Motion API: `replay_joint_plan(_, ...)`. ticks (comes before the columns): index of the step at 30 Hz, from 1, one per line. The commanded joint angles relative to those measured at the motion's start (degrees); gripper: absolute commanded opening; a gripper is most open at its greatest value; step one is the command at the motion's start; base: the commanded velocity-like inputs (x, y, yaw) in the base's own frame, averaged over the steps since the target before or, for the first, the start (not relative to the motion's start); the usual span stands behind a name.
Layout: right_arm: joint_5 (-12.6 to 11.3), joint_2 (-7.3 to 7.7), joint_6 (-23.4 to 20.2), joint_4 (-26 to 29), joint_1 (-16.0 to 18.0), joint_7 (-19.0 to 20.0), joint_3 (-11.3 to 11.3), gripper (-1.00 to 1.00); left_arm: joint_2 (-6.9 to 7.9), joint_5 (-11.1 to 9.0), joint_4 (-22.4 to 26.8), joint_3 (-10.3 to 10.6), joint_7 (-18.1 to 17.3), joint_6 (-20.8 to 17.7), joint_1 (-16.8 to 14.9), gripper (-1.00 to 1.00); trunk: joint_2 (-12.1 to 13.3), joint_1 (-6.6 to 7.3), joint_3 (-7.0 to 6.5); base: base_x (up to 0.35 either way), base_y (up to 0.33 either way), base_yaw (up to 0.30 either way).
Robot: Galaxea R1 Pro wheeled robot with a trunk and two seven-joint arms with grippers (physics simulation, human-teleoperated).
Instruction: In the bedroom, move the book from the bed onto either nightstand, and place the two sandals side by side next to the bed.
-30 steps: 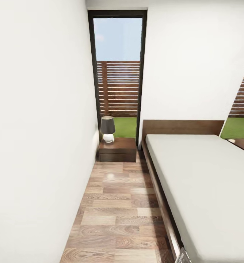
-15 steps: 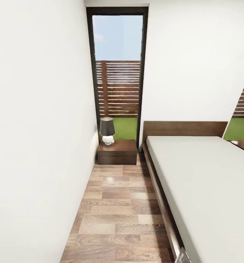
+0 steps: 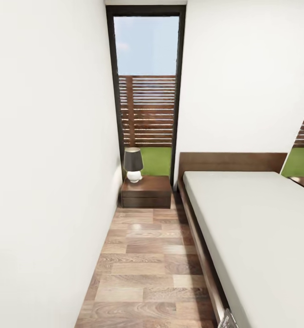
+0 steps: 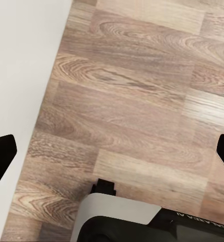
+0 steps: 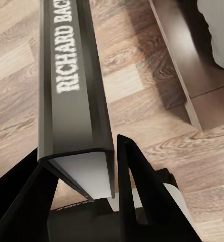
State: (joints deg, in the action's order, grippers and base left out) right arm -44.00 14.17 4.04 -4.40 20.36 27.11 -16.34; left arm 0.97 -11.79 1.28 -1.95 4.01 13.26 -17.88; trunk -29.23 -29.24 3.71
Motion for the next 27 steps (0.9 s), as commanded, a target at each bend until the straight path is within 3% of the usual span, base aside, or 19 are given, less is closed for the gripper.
replay_joint_plan(1, -0.39, -0.02, 0.36, -0.26, 0.12, 0.39, -0.44, -1.0, -0.01, -0.07, -0.05, -0.16, 0.03, 0.18, -0.05, 1.0, -0.1, -0.06, 0.11, 0.327, 0.0, 0.0)
replay_joint_plan(14, -0.39, -0.02, 0.36, -0.26, 0.12, 0.4, -0.44, -1.0, -0.01, -0.07, -0.05, -0.16, 0.03, 0.18, -0.05, 1.0, -0.1, -0.06, 0.11, 0.322, 0.0, 0.0)
replay_joint_plan(27, -0.39, -0.02, 0.36, -0.26, 0.12, 0.4, -0.44, -1.0, -0.01, -0.07, -0.05, -0.16, 0.03, 0.18, -0.05, 1.0, -0.1, -0.06, 1.0, 0.036, 0.0, -0.066)
